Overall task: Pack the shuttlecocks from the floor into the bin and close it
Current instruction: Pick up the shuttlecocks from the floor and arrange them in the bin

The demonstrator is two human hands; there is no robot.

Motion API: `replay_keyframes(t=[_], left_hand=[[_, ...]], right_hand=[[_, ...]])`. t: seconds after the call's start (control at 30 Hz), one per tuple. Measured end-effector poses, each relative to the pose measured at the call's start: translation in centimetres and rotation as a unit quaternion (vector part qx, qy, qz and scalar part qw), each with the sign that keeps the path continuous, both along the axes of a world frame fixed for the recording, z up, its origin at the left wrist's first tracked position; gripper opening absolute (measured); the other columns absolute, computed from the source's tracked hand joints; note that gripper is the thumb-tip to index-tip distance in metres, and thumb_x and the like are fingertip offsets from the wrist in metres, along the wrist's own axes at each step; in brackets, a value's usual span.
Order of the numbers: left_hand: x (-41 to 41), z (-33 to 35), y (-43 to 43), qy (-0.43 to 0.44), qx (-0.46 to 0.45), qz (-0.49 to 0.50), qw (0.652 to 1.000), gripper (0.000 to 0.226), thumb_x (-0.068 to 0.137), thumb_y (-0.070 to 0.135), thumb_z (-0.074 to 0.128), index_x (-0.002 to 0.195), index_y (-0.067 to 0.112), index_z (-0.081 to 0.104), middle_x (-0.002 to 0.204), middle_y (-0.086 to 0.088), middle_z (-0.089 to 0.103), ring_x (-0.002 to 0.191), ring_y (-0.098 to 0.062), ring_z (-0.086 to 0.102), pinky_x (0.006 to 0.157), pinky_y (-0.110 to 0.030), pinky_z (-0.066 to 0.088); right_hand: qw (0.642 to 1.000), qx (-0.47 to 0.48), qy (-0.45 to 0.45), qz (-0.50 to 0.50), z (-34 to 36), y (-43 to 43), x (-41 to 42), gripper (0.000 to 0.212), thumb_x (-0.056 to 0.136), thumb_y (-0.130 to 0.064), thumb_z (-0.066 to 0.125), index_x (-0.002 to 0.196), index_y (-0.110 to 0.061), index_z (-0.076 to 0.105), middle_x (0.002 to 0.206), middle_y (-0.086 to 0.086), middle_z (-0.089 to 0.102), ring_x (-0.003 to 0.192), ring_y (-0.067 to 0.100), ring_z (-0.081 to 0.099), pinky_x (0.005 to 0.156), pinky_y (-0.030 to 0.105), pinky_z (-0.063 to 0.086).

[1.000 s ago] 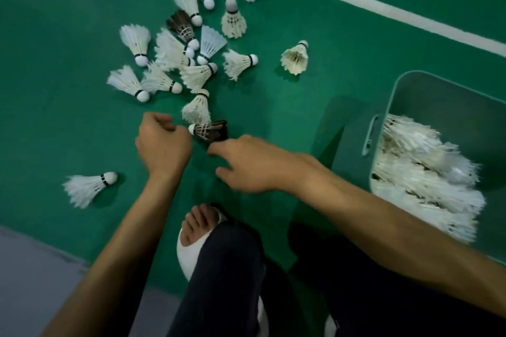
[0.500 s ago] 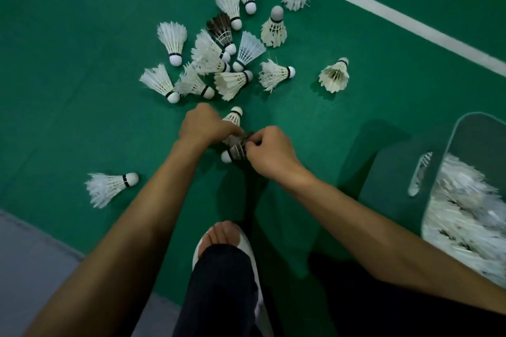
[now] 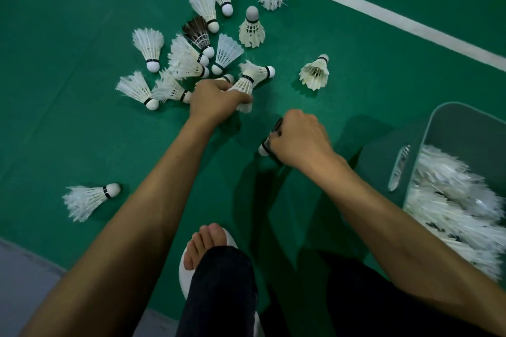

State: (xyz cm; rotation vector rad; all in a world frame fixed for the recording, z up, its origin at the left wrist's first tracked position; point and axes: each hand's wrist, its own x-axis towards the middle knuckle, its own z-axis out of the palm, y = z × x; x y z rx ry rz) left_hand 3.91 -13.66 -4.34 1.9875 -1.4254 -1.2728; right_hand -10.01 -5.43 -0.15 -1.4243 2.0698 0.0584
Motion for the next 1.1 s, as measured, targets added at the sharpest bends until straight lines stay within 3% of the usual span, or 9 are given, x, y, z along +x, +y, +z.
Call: replay_keyframes(t=[0.1, 0.27, 0.33, 0.4, 0.53, 0.67, 0.8, 0.97, 1.1], left_hand=[[-0.8, -0.8, 1.1, -0.001, -0.011, 0.052, 0.999, 0.025, 0.064, 0.034, 0.085, 0.078, 0.015, 0.079, 0.082, -0.011, 0.076, 0.065, -0.016, 0.06, 0.061, -0.034, 0.047], [-2.5, 1.0, 3.9, 0.026, -0.047, 0.096, 0.994, 0.027, 0.066, 0.042, 0.082, 0.072, 0.017, 0.075, 0.054, 0.007, 0.058, 0.046, -0.008, 0.046, 0.05, -0.024, 0.034], [-3.7, 2.7, 4.8, 0.042, -0.081, 0.101, 0.991, 0.029, 0.068, 0.044, 0.08, 0.072, 0.017, 0.073, 0.055, 0.008, 0.058, 0.048, -0.008, 0.044, 0.051, -0.026, 0.033], [-5.3, 5.0, 5.6, 0.063, -0.119, 0.096, 0.986, 0.029, 0.071, 0.042, 0.079, 0.064, 0.018, 0.064, 0.049, 0.012, 0.052, 0.045, -0.005, 0.039, 0.048, -0.024, 0.029], [-9.3, 9.8, 6.9, 0.139, -0.203, 0.061, 0.967, 0.031, 0.076, 0.036, 0.078, 0.065, 0.014, 0.058, 0.046, 0.013, 0.044, 0.044, -0.004, 0.033, 0.045, -0.019, 0.026], [-14.4, 12.8, 8.9, 0.247, -0.215, -0.051, 0.943, 0.045, 0.073, 0.038, 0.075, 0.076, -0.006, 0.064, 0.062, -0.005, 0.049, 0.055, -0.015, 0.04, 0.051, -0.036, 0.03], [-20.4, 14.0, 12.1, 0.287, -0.18, -0.151, 0.929, 0.037, 0.073, 0.037, 0.076, 0.072, 0.002, 0.064, 0.065, -0.01, 0.048, 0.059, -0.017, 0.042, 0.053, -0.046, 0.037], [-25.7, 12.7, 17.4, 0.229, -0.089, -0.236, 0.94, 0.028, 0.081, 0.036, 0.076, 0.077, 0.009, 0.073, 0.06, 0.005, 0.053, 0.051, -0.011, 0.043, 0.049, -0.025, 0.033], [-26.7, 10.4, 18.8, 0.171, -0.043, -0.231, 0.957, 0.021, 0.083, 0.039, 0.074, 0.088, 0.018, 0.073, 0.069, 0.004, 0.065, 0.051, -0.005, 0.05, 0.047, -0.023, 0.039]], right_hand=[[1.0, -0.01, -0.017, 0.014, -0.8, 0.5, -0.2, 0.025, 0.089, -0.024, 0.067, 0.099, -0.011, 0.049, 0.094, 0.012, 0.059, 0.096, 0.037, 0.061, 0.074, 0.039, 0.042], [0.999, -0.042, -0.026, 0.023, -0.3, 0.7, -1.1, 0.032, 0.08, -0.021, 0.075, 0.076, -0.013, 0.044, 0.076, 0.006, 0.05, 0.08, 0.038, 0.055, 0.067, 0.034, 0.039], [0.996, -0.088, -0.02, 0.019, 1.0, 0.9, -1.6, 0.029, 0.075, -0.012, 0.068, 0.068, -0.012, 0.04, 0.065, 0.004, 0.042, 0.07, 0.036, 0.045, 0.059, 0.032, 0.033], [0.986, -0.165, 0.001, 0.007, 3.0, 1.1, -2.5, 0.018, 0.074, -0.016, 0.068, 0.068, -0.012, 0.051, 0.061, 0.005, 0.042, 0.066, 0.034, 0.042, 0.056, 0.032, 0.029], [0.934, -0.346, 0.049, -0.076, 7.4, 2.4, -6.8, 0.013, 0.075, -0.027, 0.071, 0.08, -0.016, 0.074, 0.066, 0.0, 0.064, 0.061, 0.02, 0.062, 0.057, 0.034, 0.052], [0.886, -0.442, 0.002, -0.141, 12.3, 6.3, -12.7, 0.014, 0.08, -0.017, 0.073, 0.086, -0.025, 0.082, 0.078, -0.012, 0.075, 0.07, 0.0, 0.069, 0.068, 0.018, 0.059], [0.866, -0.438, -0.065, -0.232, 13.2, 12.2, -19.2, 0.011, 0.08, -0.015, 0.076, 0.085, -0.023, 0.081, 0.077, -0.012, 0.075, 0.07, -0.002, 0.071, 0.07, 0.019, 0.06], [0.825, -0.359, -0.054, -0.433, 9.6, 19.6, -27.4, 0.018, 0.074, -0.01, 0.078, 0.077, -0.023, 0.068, 0.074, 0.0, 0.073, 0.067, 0.01, 0.071, 0.07, 0.03, 0.063], [0.831, -0.252, 0.014, -0.495, 4.6, 21.8, -31.0, 0.021, 0.076, -0.009, 0.075, 0.064, -0.022, 0.064, 0.069, -0.005, 0.069, 0.072, 0.013, 0.07, 0.074, 0.03, 0.062]])
